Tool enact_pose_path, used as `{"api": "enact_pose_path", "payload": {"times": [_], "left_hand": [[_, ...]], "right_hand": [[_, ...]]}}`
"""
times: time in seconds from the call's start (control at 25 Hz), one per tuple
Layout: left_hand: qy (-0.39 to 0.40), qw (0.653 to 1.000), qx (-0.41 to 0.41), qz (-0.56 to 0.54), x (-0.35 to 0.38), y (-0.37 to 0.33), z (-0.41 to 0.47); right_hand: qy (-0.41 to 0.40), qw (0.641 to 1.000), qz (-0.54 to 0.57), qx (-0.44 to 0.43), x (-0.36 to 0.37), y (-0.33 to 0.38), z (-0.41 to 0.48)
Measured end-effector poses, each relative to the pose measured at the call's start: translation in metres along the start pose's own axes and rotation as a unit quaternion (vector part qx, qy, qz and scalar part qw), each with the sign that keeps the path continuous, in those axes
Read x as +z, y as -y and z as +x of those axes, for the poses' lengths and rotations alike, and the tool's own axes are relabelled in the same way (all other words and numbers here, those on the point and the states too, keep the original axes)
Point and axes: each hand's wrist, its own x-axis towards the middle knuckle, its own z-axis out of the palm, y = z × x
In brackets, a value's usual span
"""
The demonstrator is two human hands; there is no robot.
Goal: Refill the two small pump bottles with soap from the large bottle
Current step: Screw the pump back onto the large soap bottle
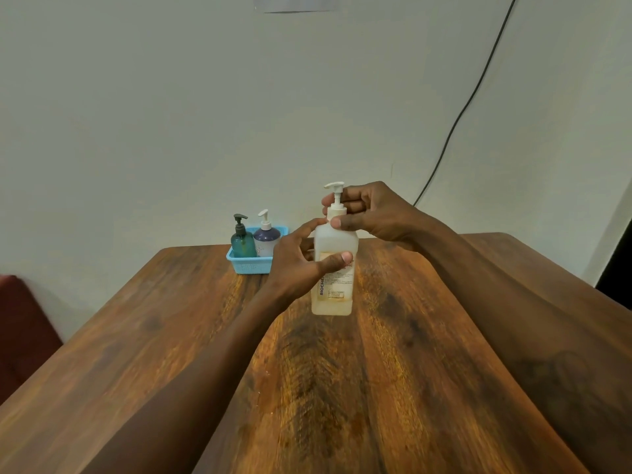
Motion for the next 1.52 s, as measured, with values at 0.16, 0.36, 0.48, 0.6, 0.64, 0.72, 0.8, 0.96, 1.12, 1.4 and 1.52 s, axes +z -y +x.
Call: {"api": "enact_pose_path", "payload": {"times": [0.16,0.36,0.48,0.6,0.64,0.72,0.8,0.96,1.12,1.4,1.52], "left_hand": [[-0.015,1.0,0.017,-0.001,0.003,-0.006,0.0],[-0.074,0.991,0.068,0.084,0.01,-0.016,0.001],[-0.081,0.99,0.068,0.091,0.01,-0.021,0.003],[-0.091,0.99,0.069,0.079,0.008,-0.024,0.006],[-0.094,0.99,0.07,0.079,0.006,-0.024,0.006],[-0.099,0.99,0.071,0.077,0.004,-0.023,0.007],[-0.101,0.989,0.077,0.082,0.005,-0.023,0.008],[-0.099,0.989,0.08,0.081,0.012,-0.026,0.007],[-0.083,0.991,0.068,0.076,0.012,-0.023,0.01],[-0.109,0.985,0.084,0.101,0.029,-0.024,0.004],[-0.102,0.986,0.092,0.089,0.028,-0.028,0.008]], "right_hand": [[-0.031,0.999,0.0,0.022,-0.001,0.005,-0.002],[-0.181,0.967,-0.17,0.059,0.007,0.017,-0.003],[-0.183,0.969,-0.153,0.064,0.011,0.018,-0.004],[-0.12,0.99,0.072,0.019,0.006,0.014,-0.005],[-0.098,0.986,0.135,0.001,0.005,0.013,-0.006],[-0.091,0.988,0.12,-0.028,0.003,0.011,-0.007],[-0.144,0.989,0.019,-0.04,0.004,0.013,-0.007],[-0.219,0.972,-0.083,-0.026,0.007,0.018,-0.005],[-0.063,0.997,0.05,-0.015,-0.003,0.018,-0.008],[-0.26,0.951,-0.166,-0.035,0.002,0.018,-0.016],[-0.171,0.98,-0.095,-0.027,-0.001,0.015,-0.015]]}}
